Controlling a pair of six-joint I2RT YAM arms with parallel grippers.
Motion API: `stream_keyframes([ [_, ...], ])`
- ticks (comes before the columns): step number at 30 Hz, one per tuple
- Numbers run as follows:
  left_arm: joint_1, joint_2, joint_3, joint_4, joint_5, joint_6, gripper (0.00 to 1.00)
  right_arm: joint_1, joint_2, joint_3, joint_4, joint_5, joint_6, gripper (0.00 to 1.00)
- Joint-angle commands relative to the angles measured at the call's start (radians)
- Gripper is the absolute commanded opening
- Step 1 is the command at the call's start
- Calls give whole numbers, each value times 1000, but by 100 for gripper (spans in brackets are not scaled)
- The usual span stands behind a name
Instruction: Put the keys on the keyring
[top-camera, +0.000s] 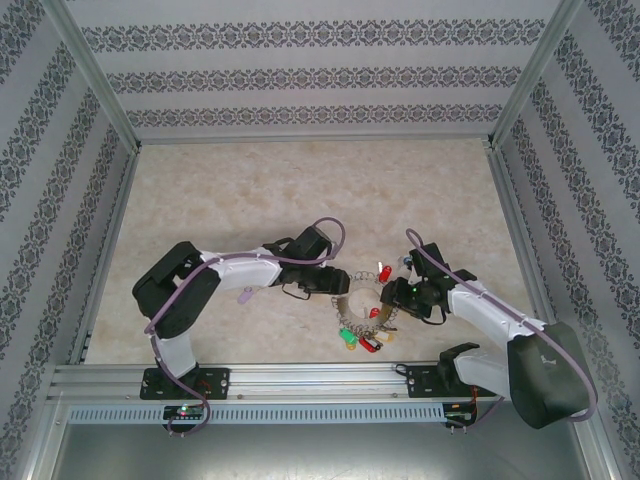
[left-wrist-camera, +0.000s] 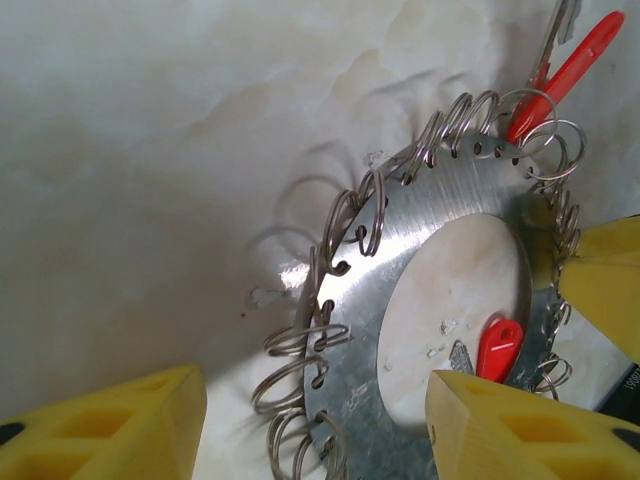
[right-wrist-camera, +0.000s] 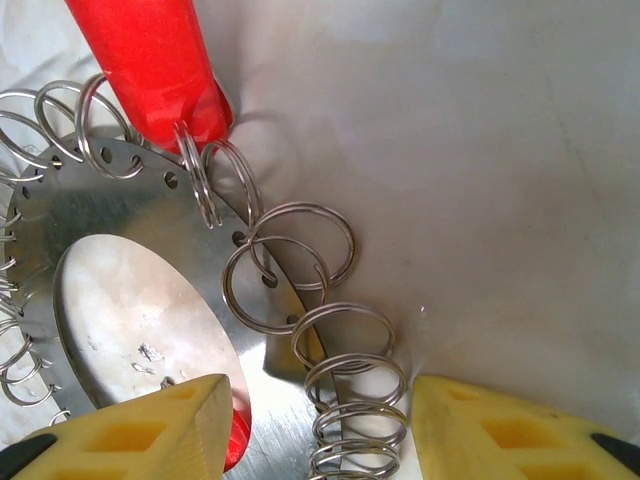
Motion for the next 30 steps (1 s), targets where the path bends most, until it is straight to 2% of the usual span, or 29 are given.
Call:
stream_keyframes([
  [1, -22, 25, 38, 36, 20, -13, 57, 15, 12, -41, 99, -140, -8, 50],
  [10, -26, 43, 53, 36, 12, -8, 51, 14, -19, -47, 99, -135, 3, 47],
  [19, -26, 31, 45, 31, -28, -14, 47, 9, 10, -73, 199, -229, -6, 45],
  [22, -25, 22, 42, 26, -46, -10, 45, 2, 17, -82, 235, -253, -12, 38],
  [28, -23, 8, 30, 34, -67, -20, 44, -8, 2, -81, 263, -284, -38, 35],
  [30, -22, -7, 23, 35, -87, -28, 44, -14, -7, -82, 253, -277, -51, 30],
])
